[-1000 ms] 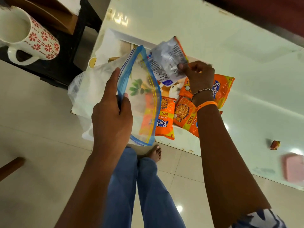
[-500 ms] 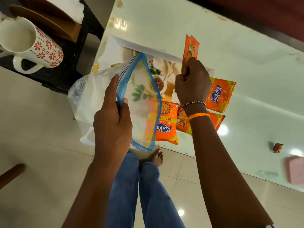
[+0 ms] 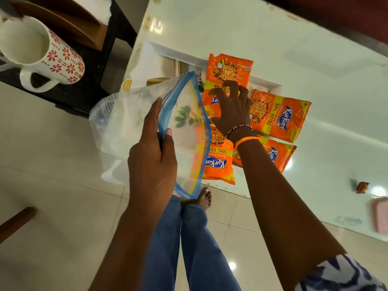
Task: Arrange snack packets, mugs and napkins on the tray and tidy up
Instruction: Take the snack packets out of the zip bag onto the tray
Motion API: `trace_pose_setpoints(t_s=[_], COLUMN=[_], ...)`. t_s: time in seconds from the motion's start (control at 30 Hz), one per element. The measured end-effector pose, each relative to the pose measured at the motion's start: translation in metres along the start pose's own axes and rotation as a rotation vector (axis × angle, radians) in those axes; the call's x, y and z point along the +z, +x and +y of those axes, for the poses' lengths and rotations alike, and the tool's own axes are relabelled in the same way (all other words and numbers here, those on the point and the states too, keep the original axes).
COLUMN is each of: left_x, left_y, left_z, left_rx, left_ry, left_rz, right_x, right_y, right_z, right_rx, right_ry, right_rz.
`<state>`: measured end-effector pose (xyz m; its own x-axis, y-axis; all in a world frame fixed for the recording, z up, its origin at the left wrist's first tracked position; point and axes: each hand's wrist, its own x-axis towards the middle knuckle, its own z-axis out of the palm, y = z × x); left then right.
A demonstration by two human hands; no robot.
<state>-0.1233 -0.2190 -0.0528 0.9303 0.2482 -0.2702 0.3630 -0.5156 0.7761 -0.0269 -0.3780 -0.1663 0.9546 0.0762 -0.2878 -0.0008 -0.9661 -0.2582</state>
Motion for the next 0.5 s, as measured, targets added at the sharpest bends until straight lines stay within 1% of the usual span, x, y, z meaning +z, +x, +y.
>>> trace_pose_setpoints(t_s=[0.03, 0.13, 0.33, 0.4, 0.5], left_x=[0.000, -0.001, -0.003, -0.004, -0.004], left_y=[0.000, 0.002, 0.000, -0.002, -0.004], left_z=[0.000, 0.001, 0.000, -0.002, -0.005], left_rx=[-0.004, -0.006, 0.018, 0.015, -0.014], left_ry=[-0.001, -0.002, -0.029, -0.037, -0.037], left_rz=[0.004, 0.011, 0.015, 0.022, 0.031], right_x=[0.003, 0.010, 0.010, 0.002, -0.012], right_y=[0.001, 0.009, 0.021, 0.018, -0.006], right_z=[0.002, 0.007, 0.012, 0.011, -0.001], right_rx=[-0.027, -0.056, -0.019, -0.014, -0.044], right_ry=[-0.051, -0.138, -0.196, -0.158, 0.038], right_rz=[-0.009, 0.037, 0.102, 0.101, 0.172])
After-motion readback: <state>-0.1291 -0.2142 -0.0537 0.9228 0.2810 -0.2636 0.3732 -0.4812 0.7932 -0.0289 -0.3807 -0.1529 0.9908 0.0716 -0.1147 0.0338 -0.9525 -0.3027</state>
